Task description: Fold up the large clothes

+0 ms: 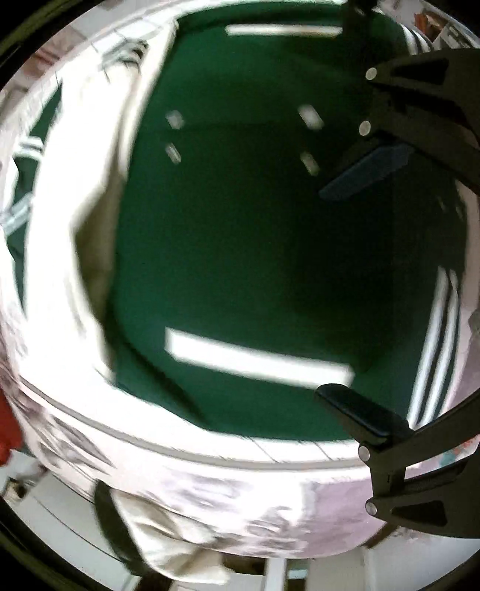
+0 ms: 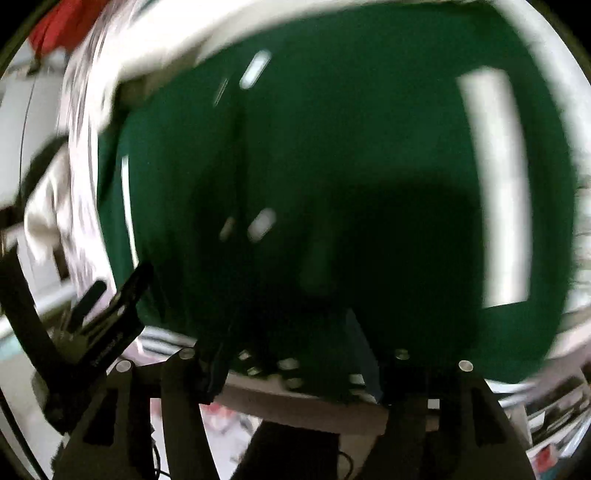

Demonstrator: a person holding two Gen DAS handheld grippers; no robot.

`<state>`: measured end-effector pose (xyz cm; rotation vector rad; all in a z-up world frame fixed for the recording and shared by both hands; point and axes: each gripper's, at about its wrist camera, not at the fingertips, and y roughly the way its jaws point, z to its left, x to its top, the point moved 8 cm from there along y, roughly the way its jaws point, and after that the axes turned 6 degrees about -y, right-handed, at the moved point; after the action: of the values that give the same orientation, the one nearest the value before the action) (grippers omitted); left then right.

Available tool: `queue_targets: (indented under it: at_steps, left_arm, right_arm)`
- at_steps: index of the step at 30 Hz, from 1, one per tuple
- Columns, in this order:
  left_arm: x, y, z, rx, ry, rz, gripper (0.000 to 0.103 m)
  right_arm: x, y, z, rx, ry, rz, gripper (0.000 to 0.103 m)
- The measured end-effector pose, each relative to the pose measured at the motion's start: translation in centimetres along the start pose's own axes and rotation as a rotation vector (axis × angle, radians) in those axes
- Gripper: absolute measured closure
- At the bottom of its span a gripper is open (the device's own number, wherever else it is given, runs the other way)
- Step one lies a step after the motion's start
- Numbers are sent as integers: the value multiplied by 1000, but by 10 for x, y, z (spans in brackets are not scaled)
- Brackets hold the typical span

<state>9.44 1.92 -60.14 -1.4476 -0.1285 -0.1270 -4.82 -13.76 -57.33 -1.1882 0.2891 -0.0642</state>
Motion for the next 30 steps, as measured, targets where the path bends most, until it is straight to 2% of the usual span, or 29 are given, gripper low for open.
queue_targets:
  at_steps: [3,4,6,8,11,12,13,14,18,20,23,25,28,30]
  left_arm:
    - [21,7,-46,-18,14,-16,0]
    - [28,15,-62,-8,25,-10,0]
    - [36,34,-92,24,32,3,0]
    - [37,59,-111,83,39,37,0]
    - [39,74,-101,92,-25,28,0]
    - [39,75,-100,83,-53,33,0]
    - [39,77,-98,73,-77,45,0]
    - [39,78,-96,65,-101,50,0]
    - [41,82,-91,65,-127,48,0]
    - [41,83,-91,71,-138,51,0]
    - [44,86,-89,81,-158,57,0]
    - [49,90,-84,92,-160,52,0]
    - [36,86,-90,101,-179,46,0]
    - [26,84,-82,108,-199,54,0]
  right_arm:
    - [25,-50,-50,-64,79,-105,42]
    - [52,-65,-71,-84,91,-130,42]
    - [84,-80,-109,-131,114,-176,42]
    - [156,-94,-158,-130,107,-183,42]
    - [204,-74,-179,-103,31,-138,42]
    - [213,-72,-197,-118,14,-118,47]
    - [215,-68,-209,-129,12,-108,66]
    - [214,-69,-221,-141,28,-108,67]
    - [196,-84,-276,-106,121,-112,66]
    - [187,-82,-283,-67,126,-86,66]
    - [188,-90,-280,-70,99,-64,61]
    - [197,-91,-261,-21,34,-76,59]
    - [176,-59,-270,-124,-39,20,61]
    - [171,-58,-271,-89,-27,-12,62]
